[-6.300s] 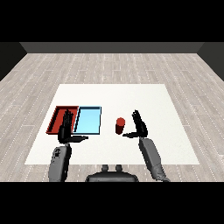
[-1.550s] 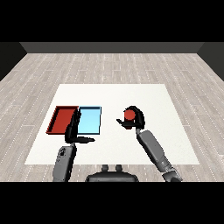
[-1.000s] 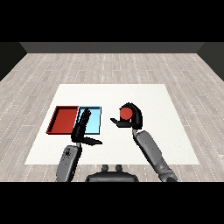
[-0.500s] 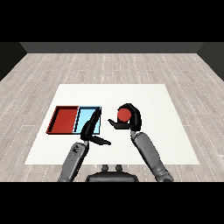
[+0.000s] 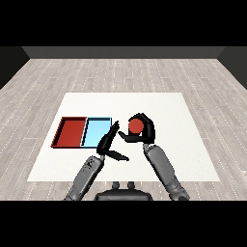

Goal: Pick the red can and put it in the red box

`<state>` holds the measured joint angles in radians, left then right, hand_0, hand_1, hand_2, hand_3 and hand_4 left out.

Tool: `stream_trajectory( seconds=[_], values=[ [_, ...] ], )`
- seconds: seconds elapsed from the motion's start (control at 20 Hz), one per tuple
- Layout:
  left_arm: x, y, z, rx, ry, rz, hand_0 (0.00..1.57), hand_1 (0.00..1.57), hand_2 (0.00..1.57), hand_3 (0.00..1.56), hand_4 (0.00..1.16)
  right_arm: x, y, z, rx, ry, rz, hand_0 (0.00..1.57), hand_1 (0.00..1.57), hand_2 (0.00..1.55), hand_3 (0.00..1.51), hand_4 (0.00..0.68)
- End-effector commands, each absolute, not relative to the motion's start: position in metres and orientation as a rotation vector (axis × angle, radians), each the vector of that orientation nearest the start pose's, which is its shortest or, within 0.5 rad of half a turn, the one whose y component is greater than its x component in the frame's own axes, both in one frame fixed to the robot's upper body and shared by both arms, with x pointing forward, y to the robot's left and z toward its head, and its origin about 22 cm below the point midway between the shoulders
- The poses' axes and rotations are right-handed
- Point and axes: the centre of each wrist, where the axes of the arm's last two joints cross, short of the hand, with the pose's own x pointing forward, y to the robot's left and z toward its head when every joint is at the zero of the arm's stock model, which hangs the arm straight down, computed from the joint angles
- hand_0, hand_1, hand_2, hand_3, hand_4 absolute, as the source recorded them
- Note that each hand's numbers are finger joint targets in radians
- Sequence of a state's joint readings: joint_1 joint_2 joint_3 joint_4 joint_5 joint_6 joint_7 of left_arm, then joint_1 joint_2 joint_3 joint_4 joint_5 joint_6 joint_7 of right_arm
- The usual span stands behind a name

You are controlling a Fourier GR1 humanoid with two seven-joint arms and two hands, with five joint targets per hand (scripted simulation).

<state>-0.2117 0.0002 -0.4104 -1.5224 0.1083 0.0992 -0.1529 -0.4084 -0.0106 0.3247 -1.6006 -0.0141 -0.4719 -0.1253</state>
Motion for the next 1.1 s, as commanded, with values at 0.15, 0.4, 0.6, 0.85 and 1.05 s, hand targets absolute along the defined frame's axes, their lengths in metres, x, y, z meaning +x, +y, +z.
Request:
stream_trajectory(
  seconds=[0.15,0.4,0.6,0.85,1.05],
  values=[
    [0.276,0.095,0.014,-0.426,-1.742,-0.261,0.00,0.00,0.00,0.00,0.00,0.277,-0.107,0.097,0.093,-2.096,0.015,1.57,1.57,1.48,1.42,0.654],
    [0.276,0.094,0.021,-0.489,-1.722,-0.220,0.00,0.00,0.00,0.00,0.00,0.270,-0.093,0.079,0.124,-2.094,-0.019,1.57,1.57,1.47,1.41,0.637],
    [0.269,0.089,0.040,-0.482,-1.722,-0.248,0.00,0.00,0.00,0.00,0.00,0.300,-0.098,0.084,0.138,-2.089,0.026,1.57,1.57,1.48,1.41,0.634],
    [0.274,0.058,0.033,-0.473,-1.732,-0.271,0.00,0.00,0.00,0.00,0.00,0.286,-0.070,0.110,0.149,-2.128,0.040,1.57,1.57,1.48,1.41,0.623],
    [0.274,0.057,0.031,-0.531,-1.739,-0.265,0.00,0.00,0.00,0.00,0.00,0.277,-0.081,0.122,0.168,-2.132,0.031,1.57,1.57,1.48,1.41,0.657]
  ],
)
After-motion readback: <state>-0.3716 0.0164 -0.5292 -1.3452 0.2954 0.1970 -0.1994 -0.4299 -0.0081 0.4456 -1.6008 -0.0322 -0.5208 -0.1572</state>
